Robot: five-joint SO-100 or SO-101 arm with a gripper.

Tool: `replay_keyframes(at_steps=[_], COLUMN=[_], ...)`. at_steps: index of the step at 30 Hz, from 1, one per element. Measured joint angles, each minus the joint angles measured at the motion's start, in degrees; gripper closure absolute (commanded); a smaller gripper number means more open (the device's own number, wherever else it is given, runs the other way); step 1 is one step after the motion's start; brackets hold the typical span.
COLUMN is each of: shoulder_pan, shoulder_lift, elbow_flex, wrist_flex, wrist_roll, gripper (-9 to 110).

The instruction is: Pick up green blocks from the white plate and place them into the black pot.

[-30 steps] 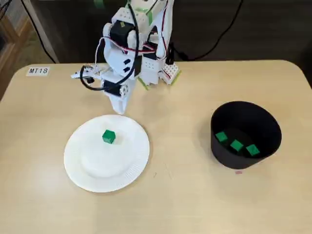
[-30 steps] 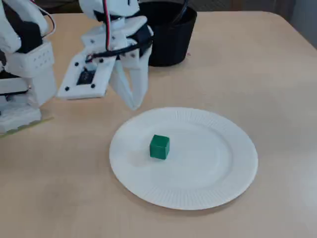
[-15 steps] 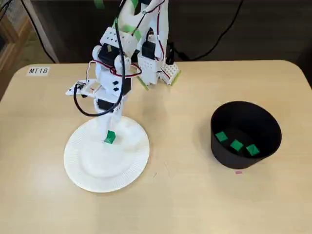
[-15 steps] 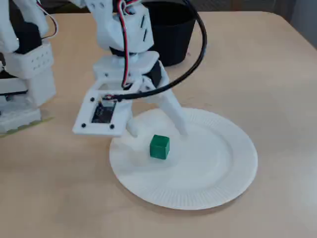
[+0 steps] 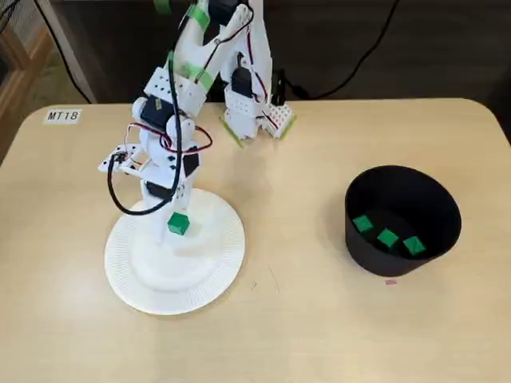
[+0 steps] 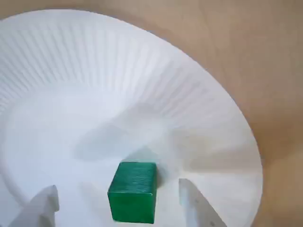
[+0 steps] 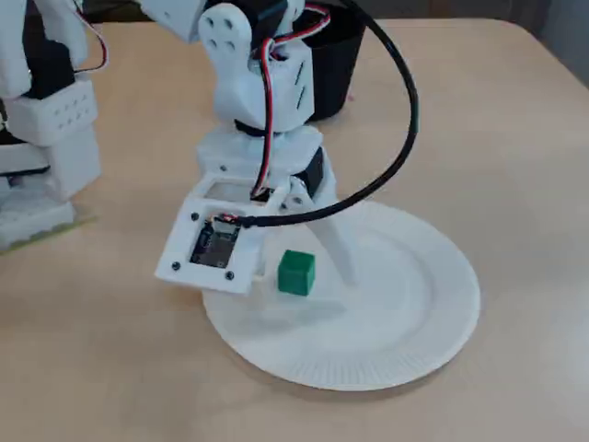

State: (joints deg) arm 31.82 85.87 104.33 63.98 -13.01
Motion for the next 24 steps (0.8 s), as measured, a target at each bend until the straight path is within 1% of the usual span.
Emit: replay_keyframes(at_steps=[4,7,10,18,21,24], shoulder_pan=[-1.0,-1.7,-2.0,-2.5,-2.5,-4.8], shoulder_lift=[-4.0,-7.3,-9.5,-11.2,-6.7,0.9], elbow_flex=[-3.4,-6.7,-9.8,-14.2,-14.2,-13.7], wrist_flex=[2.6,4.5,4.6,2.8,-1.6,-9.2], wrist_roll=[0.3,0.8,1.9,3.3,4.7,6.3], gripper=[71,85,104,104,104,104])
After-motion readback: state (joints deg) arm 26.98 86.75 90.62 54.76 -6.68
